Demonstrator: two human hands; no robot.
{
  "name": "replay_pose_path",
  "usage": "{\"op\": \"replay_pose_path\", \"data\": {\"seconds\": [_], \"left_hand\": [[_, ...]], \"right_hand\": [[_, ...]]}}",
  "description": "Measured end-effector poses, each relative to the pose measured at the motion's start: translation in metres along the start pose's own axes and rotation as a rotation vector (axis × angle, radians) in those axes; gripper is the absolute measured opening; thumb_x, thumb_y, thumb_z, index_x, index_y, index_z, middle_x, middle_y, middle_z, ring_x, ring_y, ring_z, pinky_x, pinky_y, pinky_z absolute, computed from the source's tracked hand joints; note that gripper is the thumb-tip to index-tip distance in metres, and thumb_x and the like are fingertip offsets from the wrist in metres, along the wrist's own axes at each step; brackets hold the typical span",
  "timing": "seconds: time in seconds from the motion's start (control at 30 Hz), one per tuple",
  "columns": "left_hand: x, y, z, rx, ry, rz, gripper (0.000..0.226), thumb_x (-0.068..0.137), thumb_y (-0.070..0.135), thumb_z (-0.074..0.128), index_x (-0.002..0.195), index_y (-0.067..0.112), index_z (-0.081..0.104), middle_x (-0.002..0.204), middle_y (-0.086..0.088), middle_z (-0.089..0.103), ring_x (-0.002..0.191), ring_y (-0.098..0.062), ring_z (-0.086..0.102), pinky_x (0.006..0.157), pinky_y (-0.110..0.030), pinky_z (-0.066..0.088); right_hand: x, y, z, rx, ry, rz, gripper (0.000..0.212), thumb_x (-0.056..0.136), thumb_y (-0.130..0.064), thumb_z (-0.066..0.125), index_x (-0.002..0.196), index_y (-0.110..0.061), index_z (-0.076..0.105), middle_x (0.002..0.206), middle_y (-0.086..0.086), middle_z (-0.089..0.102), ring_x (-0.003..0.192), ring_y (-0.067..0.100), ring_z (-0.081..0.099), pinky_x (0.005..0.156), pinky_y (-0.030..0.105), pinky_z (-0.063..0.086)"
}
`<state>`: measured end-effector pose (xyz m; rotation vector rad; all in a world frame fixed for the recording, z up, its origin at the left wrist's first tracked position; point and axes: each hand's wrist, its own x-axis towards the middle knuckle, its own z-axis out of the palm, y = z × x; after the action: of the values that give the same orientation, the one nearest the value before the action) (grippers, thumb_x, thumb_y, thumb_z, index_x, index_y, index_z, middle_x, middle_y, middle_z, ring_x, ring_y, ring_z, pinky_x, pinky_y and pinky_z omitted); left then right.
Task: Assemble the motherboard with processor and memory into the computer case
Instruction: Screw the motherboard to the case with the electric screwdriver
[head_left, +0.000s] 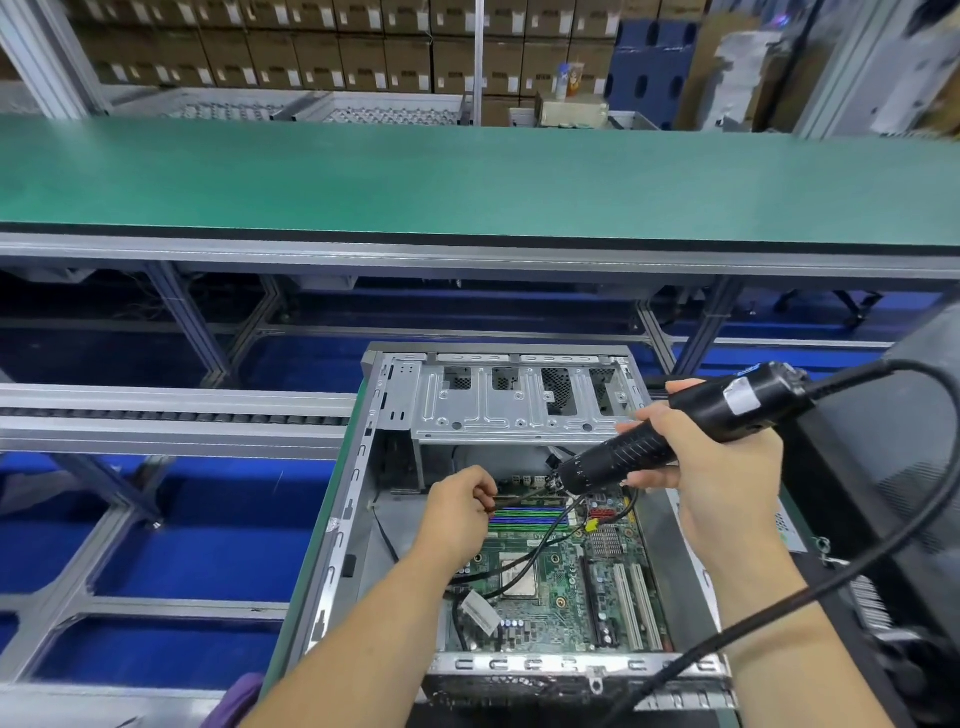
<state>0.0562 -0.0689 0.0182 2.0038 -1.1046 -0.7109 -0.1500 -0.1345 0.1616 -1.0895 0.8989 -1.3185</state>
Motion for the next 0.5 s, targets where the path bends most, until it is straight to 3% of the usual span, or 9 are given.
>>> {"op": "replay_pose_path", "data": {"seconds": [0.13,0.27,0.4,0.5], "left_hand": [[-0.001,0.004,-0.001,-0.027,-0.011,0.041,0.04,0.084,-0.015,0.051,0.082,0.024,0.06,0.082,0.002,0.063,0.084,-0.017,0.065,0.078,-0.028,0.057],[0.0,0.002,-0.003,-0.094,0.026,-0.037,0.036,0.085,-0.014,0.052,0.082,0.022,0.061,0.082,-0.004,0.065,0.086,-0.023,0.066,0.073,-0.021,0.056],[0.002,-0.001,-0.003,-0.138,-0.005,-0.119,0.025,0.088,-0.008,0.061,0.091,0.017,0.063,0.085,-0.005,0.07,0.089,-0.019,0.067,0.082,-0.032,0.057],[0.001,-0.002,-0.001,-0.195,-0.016,-0.151,0.019,0.092,-0.004,0.061,0.094,0.014,0.064,0.087,-0.005,0.073,0.09,-0.017,0.067,0.074,-0.025,0.052]], "right_hand": [[0.0,0.002,-0.002,0.007,0.017,0.002,0.02,0.084,0.005,0.073,0.093,-0.012,0.068,0.078,0.014,0.074,0.075,0.037,0.076,0.037,0.03,0.052],[-0.001,0.005,-0.007,0.005,0.039,0.002,0.018,0.084,0.004,0.075,0.097,-0.008,0.069,0.078,0.014,0.074,0.077,0.038,0.076,0.039,0.031,0.053],[0.003,0.007,-0.014,0.017,0.067,-0.012,0.028,0.082,0.0,0.076,0.108,-0.001,0.066,0.08,0.014,0.074,0.078,0.039,0.076,0.04,0.031,0.053],[0.004,0.007,-0.016,0.037,0.082,-0.015,0.043,0.068,-0.019,0.081,0.105,-0.003,0.067,0.083,0.016,0.074,0.081,0.039,0.076,0.041,0.032,0.054]]}}
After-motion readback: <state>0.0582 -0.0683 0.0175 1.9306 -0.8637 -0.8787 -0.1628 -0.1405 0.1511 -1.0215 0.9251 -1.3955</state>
